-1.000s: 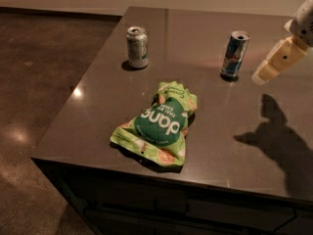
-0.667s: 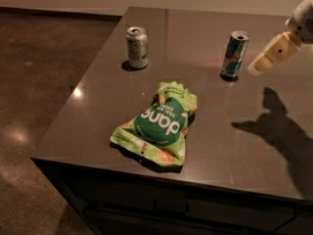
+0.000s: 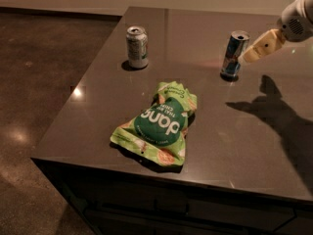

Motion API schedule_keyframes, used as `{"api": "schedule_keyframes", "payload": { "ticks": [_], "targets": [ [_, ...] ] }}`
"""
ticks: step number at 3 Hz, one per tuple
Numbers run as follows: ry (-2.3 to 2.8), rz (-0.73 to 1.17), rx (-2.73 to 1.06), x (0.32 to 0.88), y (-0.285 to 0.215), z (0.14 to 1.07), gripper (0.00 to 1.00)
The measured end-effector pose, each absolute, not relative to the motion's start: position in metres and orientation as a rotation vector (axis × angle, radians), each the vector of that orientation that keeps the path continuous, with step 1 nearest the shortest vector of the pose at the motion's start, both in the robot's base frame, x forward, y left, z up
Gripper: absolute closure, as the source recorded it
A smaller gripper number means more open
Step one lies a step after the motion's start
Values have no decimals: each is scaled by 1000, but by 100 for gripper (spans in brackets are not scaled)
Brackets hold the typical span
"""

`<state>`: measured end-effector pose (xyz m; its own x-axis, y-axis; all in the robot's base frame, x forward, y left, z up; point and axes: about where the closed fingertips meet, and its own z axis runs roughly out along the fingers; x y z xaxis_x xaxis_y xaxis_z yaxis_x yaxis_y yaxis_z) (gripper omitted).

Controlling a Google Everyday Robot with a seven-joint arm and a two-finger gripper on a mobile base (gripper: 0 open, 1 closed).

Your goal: Pick redbull can

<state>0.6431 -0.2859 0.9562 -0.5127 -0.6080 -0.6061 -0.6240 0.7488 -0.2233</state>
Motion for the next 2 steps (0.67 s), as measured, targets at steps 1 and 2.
{"api": "schedule_keyframes", "payload": {
  "ticks": [1, 2],
  "targets": [
    [2250, 37, -880, 662, -289, 951, 0],
    [2239, 54, -836, 683, -294, 943, 0]
  ]
}}
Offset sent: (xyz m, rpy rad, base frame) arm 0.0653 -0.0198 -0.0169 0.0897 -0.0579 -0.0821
